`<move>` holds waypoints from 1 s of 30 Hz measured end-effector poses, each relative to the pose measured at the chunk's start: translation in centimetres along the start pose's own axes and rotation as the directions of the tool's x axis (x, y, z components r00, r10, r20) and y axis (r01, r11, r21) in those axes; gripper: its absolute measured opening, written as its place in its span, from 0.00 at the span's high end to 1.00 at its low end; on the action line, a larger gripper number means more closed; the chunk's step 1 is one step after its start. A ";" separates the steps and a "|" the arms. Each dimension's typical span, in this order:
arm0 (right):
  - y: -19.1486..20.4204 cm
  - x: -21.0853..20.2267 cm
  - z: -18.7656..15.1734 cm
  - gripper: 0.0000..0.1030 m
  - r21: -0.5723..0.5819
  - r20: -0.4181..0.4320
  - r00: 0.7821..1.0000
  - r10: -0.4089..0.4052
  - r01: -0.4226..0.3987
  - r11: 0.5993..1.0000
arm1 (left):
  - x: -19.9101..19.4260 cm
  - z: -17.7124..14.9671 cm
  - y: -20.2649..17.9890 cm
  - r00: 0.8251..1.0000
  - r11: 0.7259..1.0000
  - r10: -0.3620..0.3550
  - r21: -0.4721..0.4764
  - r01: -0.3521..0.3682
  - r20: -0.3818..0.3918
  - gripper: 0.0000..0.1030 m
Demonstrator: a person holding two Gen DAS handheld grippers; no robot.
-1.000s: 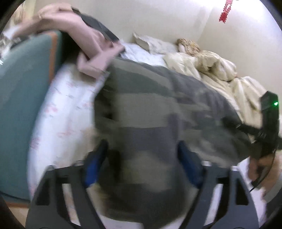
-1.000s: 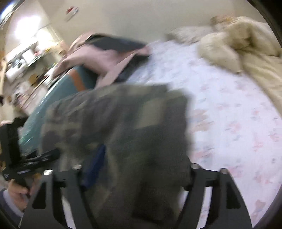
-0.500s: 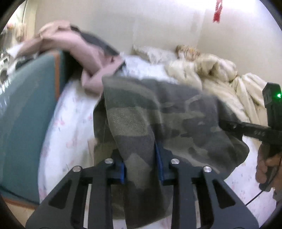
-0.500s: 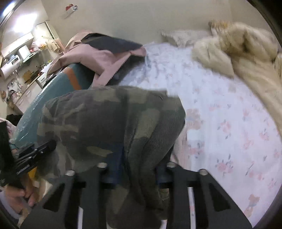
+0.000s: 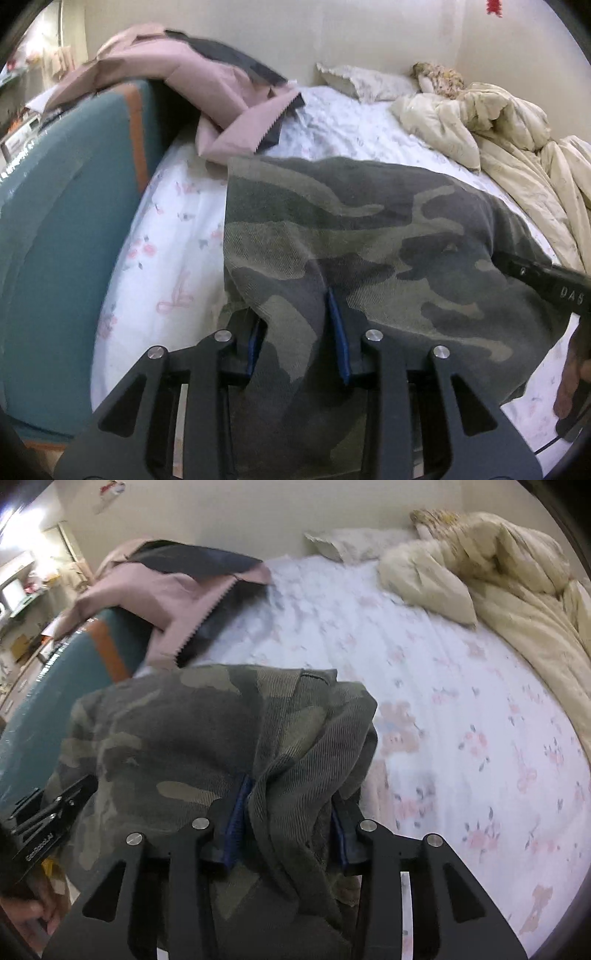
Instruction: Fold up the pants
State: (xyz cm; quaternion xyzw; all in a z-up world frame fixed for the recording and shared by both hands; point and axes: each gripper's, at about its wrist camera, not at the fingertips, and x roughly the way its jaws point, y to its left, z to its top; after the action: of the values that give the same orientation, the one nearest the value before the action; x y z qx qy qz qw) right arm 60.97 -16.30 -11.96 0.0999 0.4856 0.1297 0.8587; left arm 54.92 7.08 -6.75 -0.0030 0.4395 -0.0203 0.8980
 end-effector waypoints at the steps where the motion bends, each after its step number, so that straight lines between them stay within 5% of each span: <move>1: -0.1 0.2 0.0 0.61 0.005 -0.022 1.000 -0.011 0.011 1.000 | 0.0 0.0 0.0 1.000 1.000 -0.004 -0.007 0.004 -0.013 0.73; 3: 0.1 -0.7 0.4 0.55 0.004 -0.037 0.999 -0.028 0.028 1.000 | -0.9 0.3 0.1 1.000 1.000 0.009 -0.012 -0.009 -0.005 0.67; 5: 0.2 -2.4 0.7 0.46 0.003 0.005 1.000 -0.022 0.022 1.000 | -2.2 0.2 0.5 1.000 0.999 0.029 -0.043 -0.028 0.013 0.32; 7: -0.2 -4.4 0.8 0.27 0.021 0.042 0.999 0.005 -0.006 1.000 | -3.6 -0.1 1.6 1.000 0.994 0.012 -0.110 -0.010 0.018 0.17; 8: -0.4 -5.4 0.9 0.20 0.029 0.054 0.998 0.021 -0.023 0.999 | -4.5 -0.3 2.2 1.000 0.991 -0.004 -0.134 0.008 0.029 0.17; 15: 0.5 -15.8 -2.1 0.19 -0.015 0.153 0.984 0.095 -0.093 0.996 | -14.6 -4.6 1.8 0.988 0.993 -0.017 -0.109 0.034 0.153 0.17; 22: 3.6 -27.5 -15.0 0.07 -0.074 0.232 0.964 0.128 -0.114 0.991 | -27.8 -15.8 -0.5 0.969 0.998 -0.002 -0.058 0.017 0.249 0.17; 26: 5.8 -34.3 -23.1 0.03 -0.108 0.287 0.949 0.132 -0.105 0.989 | -34.4 -22.4 -2.1 0.962 0.998 -0.020 -0.054 0.036 0.272 0.01; 30: 7.0 -39.5 -29.5 0.00 -0.119 0.321 0.939 0.122 -0.087 0.989 | -39.9 -28.0 -3.9 0.947 0.999 -0.030 -0.031 0.042 0.321 0.00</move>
State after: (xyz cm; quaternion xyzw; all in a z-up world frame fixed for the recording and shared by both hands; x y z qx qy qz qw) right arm 15.18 -20.98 7.03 0.1012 0.3230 0.1817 0.9233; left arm 8.18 5.11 7.66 -0.0311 0.2880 -0.0277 0.9567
